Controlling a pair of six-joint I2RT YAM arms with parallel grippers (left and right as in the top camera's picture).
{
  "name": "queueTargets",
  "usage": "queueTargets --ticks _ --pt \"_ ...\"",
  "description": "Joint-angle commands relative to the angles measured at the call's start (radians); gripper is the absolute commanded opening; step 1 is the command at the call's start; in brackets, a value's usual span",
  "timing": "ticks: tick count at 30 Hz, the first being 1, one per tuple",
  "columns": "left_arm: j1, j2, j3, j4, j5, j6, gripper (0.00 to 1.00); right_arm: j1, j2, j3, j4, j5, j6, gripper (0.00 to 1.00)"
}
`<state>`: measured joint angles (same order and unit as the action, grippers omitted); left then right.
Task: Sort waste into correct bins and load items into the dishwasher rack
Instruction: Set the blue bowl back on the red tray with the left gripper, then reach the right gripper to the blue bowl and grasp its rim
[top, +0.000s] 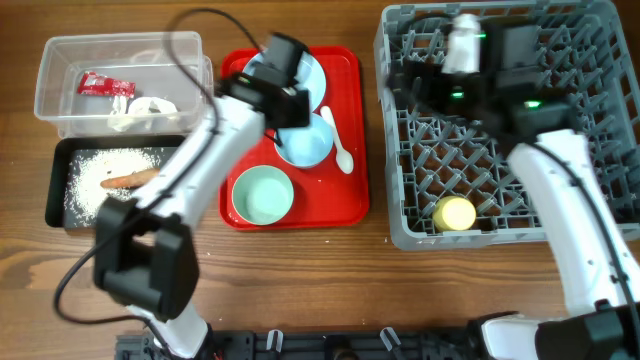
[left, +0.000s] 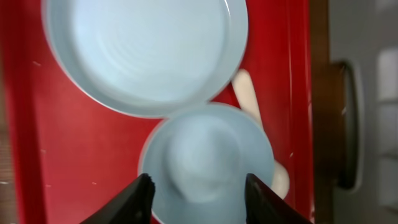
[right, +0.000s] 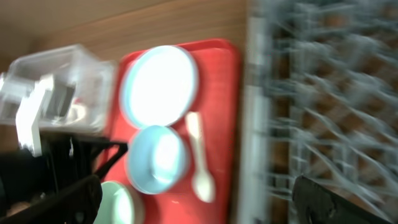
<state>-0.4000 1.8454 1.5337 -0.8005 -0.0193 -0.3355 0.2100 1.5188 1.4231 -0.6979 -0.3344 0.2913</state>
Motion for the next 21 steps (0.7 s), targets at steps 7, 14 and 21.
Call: queueTargets --ticks 7,14,21 --pt "0.312 -0.11 0.052 -0.135 0.086 -0.069 0.56 0.318 0.232 0.018 0.174 0.253 0.129 1.0" --pt "0.406 -0.1 0.037 -0.181 0.086 -0.069 0.56 0.328 0.421 0.015 0.151 0.283 0.289 0.92" --pt "0.404 -0.092 0.036 -0.181 0.086 -0.069 0.61 0.328 0.543 0.015 0.183 0.195 0.288 0.43"
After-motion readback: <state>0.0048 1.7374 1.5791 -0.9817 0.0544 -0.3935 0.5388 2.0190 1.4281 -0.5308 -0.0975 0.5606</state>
